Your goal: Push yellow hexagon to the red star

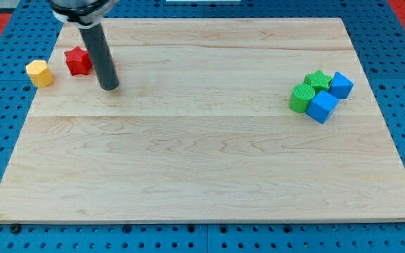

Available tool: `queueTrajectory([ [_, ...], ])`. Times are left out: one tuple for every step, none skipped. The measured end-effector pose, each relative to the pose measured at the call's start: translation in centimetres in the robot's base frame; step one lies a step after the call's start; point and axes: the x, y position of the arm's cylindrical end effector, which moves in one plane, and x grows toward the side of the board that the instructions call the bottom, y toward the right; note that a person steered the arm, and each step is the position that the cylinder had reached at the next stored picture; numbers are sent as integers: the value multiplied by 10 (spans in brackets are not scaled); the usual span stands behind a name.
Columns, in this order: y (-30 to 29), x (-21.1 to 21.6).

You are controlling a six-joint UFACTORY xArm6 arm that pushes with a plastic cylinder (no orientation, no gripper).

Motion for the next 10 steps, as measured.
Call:
queueTrajectory([
  [15, 18],
  [-49, 38],
  [-150, 39],
  [-154, 39],
  [-154, 26],
  [-154, 20],
  [-154, 20],
  [-154, 18],
  [-154, 8],
  [-153, 0],
])
